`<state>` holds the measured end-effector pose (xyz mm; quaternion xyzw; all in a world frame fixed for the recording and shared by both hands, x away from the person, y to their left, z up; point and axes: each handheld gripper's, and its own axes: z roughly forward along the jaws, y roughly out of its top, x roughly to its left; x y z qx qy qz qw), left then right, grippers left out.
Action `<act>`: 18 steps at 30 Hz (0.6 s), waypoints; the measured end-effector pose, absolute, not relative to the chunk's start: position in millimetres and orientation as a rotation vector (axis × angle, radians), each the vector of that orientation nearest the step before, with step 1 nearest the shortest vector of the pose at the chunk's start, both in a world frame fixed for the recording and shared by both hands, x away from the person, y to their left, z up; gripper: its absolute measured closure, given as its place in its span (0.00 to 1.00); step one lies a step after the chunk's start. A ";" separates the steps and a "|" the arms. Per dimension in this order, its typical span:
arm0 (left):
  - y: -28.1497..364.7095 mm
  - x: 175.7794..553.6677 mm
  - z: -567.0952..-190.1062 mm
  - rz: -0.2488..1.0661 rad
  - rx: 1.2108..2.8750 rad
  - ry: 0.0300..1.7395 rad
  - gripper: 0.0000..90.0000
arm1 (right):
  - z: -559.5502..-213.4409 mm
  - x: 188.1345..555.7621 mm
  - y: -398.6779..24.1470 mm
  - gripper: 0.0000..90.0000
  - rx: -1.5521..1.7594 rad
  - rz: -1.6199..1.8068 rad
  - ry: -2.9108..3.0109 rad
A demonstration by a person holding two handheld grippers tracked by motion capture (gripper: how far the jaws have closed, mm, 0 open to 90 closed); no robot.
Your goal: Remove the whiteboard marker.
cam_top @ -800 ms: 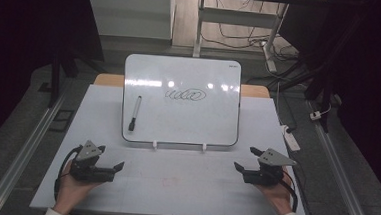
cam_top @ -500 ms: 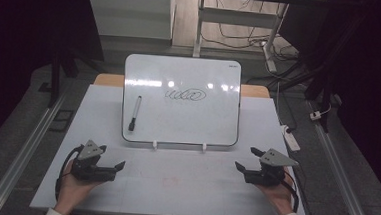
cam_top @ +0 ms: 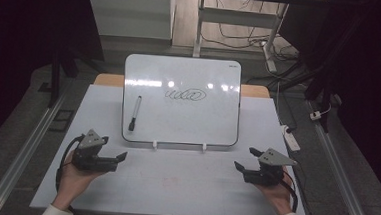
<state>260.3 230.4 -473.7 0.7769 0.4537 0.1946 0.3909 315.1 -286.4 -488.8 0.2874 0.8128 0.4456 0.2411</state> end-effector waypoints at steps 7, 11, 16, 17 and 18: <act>223.2 288.3 -447.5 0.548 1.980 1.154 0.18 | -491.4 315.5 -283.0 0.26 0.773 1.201 2.239; 219.0 299.1 -438.5 0.581 1.979 1.155 0.18 | -492.8 316.3 -282.8 0.26 0.776 1.190 2.244; 209.7 324.3 -428.3 0.636 1.976 1.171 0.20 | -493.2 316.2 -281.6 0.26 0.775 1.186 2.248; 209.7 324.3 -428.3 0.636 1.976 1.171 0.21 | -493.2 316.1 -281.3 0.26 0.773 1.184 2.249; 207.1 333.5 -426.4 0.660 1.973 1.184 0.21 | -493.4 316.0 -281.0 0.26 0.772 1.182 2.250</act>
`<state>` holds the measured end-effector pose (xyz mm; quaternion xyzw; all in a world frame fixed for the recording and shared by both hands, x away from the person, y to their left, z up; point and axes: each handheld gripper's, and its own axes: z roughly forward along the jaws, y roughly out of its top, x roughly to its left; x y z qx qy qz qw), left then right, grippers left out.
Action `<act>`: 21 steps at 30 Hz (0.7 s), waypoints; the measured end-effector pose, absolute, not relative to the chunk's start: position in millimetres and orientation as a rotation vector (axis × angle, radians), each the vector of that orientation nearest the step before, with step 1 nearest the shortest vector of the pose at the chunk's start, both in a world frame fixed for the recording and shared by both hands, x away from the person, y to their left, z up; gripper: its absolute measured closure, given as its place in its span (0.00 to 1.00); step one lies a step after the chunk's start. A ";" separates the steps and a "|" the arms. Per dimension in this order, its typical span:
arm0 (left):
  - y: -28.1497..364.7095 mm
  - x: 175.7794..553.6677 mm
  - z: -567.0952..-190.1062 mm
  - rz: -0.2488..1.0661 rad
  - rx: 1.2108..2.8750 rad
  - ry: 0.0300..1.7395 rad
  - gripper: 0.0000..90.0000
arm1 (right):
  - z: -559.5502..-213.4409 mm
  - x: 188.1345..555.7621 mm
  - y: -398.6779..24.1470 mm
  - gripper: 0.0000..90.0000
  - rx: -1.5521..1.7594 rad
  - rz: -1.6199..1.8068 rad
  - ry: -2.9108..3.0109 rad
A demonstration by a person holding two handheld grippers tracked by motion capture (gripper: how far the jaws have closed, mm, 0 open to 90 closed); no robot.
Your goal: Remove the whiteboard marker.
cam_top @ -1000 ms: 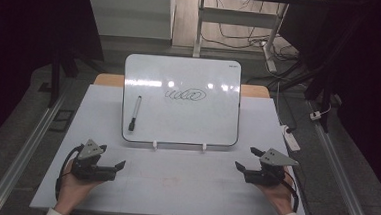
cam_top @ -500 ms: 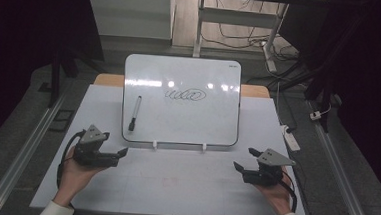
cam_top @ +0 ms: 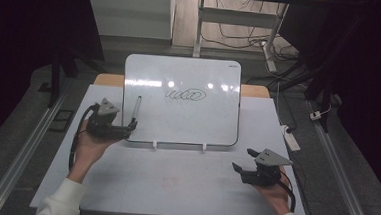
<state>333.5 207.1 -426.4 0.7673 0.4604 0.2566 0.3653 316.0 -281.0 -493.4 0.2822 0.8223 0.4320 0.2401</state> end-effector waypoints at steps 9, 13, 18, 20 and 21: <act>197.9 366.5 -427.0 0.752 1.979 1.228 0.29 | -494.9 316.8 -280.5 0.26 0.774 1.172 2.259; 194.0 377.8 -431.0 0.781 1.982 1.238 0.33 | -496.1 316.7 -279.8 0.26 0.770 1.168 2.271; 188.8 388.5 -438.6 0.803 1.986 1.232 0.44 | -496.3 316.3 -277.9 0.26 0.763 1.159 2.274; 186.2 391.9 -441.2 0.812 1.990 1.226 0.48 | -496.6 316.1 -277.5 0.26 0.763 1.155 2.273; 184.1 394.3 -443.3 0.823 1.993 1.223 0.50 | -496.8 316.1 -277.5 0.26 0.763 1.152 2.274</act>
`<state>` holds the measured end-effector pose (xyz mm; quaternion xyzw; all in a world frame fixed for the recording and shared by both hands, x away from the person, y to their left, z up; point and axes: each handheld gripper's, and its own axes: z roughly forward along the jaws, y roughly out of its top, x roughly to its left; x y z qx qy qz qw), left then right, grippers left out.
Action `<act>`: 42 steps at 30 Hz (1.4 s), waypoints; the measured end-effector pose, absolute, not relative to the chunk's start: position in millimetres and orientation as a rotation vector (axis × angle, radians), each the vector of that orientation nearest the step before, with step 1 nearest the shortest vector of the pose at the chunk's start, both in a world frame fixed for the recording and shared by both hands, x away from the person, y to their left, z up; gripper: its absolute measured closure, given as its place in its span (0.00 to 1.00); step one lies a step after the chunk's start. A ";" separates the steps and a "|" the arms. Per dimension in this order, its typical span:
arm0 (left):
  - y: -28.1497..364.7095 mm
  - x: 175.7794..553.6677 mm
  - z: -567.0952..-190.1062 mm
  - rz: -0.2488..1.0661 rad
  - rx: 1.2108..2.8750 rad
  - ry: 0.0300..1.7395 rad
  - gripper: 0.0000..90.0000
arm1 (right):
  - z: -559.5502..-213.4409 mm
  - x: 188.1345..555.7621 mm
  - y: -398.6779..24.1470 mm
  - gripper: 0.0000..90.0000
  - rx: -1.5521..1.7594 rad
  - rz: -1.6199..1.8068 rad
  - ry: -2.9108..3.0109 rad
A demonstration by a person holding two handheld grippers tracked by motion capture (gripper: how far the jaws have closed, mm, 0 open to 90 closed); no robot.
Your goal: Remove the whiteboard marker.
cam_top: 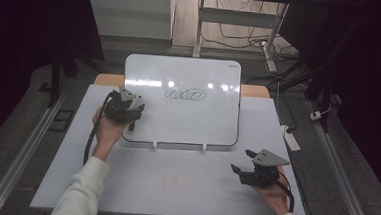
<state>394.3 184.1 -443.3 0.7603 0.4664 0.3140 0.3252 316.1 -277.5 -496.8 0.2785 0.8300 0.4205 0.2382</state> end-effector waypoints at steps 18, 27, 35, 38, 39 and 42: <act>178.3 401.4 -450.4 0.889 2.015 1.223 0.77 | -498.0 316.7 -277.9 0.27 0.770 1.114 2.269; 167.8 400.6 -452.8 0.891 2.036 1.176 0.87 | -497.6 316.3 -277.6 0.27 0.772 1.105 2.262; 163.8 399.4 -453.5 0.873 2.047 1.149 0.91 | -497.7 316.4 -278.0 0.28 0.772 1.102 2.256; 165.4 397.3 -450.9 0.870 2.044 1.143 0.91 | -497.3 316.3 -278.5 0.28 0.771 1.103 2.252; 166.1 396.0 -449.5 0.870 2.036 1.139 0.91 | -497.1 316.2 -278.7 0.28 0.772 1.105 2.250; 170.5 390.8 -442.9 0.870 2.013 1.129 0.91 | -496.8 316.2 -280.3 0.28 0.781 1.130 2.242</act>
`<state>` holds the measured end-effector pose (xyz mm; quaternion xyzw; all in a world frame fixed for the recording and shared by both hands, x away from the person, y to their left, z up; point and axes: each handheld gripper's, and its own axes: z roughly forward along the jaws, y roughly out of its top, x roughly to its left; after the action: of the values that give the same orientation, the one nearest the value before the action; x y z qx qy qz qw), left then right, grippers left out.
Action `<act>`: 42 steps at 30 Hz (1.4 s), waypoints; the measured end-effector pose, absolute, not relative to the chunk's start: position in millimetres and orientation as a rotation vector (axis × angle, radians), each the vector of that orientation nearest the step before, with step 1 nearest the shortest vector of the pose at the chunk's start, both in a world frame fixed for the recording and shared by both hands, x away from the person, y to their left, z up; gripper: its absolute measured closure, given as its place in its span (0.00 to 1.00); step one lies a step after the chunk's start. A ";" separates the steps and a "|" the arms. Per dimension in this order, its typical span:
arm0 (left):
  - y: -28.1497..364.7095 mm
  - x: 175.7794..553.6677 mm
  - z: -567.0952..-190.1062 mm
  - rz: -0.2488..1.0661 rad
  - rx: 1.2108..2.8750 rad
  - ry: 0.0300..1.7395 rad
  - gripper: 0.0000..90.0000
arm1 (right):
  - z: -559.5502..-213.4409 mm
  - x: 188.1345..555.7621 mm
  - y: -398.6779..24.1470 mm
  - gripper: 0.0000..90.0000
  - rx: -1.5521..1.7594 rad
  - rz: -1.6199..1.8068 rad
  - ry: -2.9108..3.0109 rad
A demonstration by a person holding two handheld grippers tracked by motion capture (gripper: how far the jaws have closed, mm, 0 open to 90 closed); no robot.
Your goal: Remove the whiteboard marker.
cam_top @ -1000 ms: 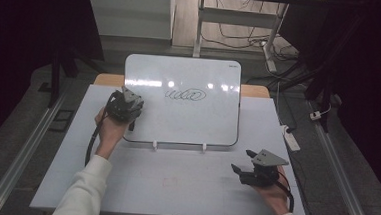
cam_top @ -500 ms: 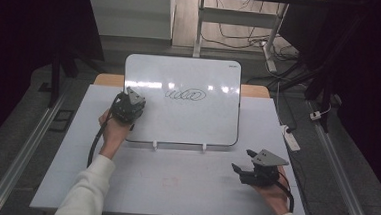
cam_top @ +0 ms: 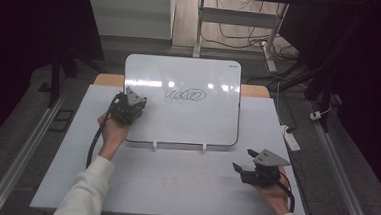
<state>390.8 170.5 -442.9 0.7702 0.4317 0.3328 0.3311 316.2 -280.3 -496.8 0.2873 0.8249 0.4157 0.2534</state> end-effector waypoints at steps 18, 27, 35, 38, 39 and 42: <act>170.8 343.6 -409.9 0.609 1.881 0.883 0.91 | -496.1 316.4 -280.7 0.30 0.796 1.259 2.234; 139.3 336.5 -410.7 0.459 1.889 0.761 0.91 | -490.6 317.2 -269.0 0.31 0.802 1.318 2.253; 101.7 330.0 -416.4 0.411 1.956 0.662 0.91 | -483.2 320.6 -247.0 0.31 0.809 1.425 2.313; 89.2 328.2 -418.8 0.398 1.972 0.637 0.91 | -480.5 321.6 -239.3 0.32 0.811 1.442 2.334; 85.6 327.7 -419.5 0.392 1.977 0.627 0.91 | -479.2 322.1 -235.1 0.32 0.806 1.447 2.343; 75.0 326.1 -421.0 0.385 1.988 0.603 0.91 | -474.2 323.0 -218.8 0.32 0.801 1.474 2.374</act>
<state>326.1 75.0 -421.0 0.8191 0.2486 0.1588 0.4921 323.0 -218.8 -474.2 0.2736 0.8111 0.5036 0.1171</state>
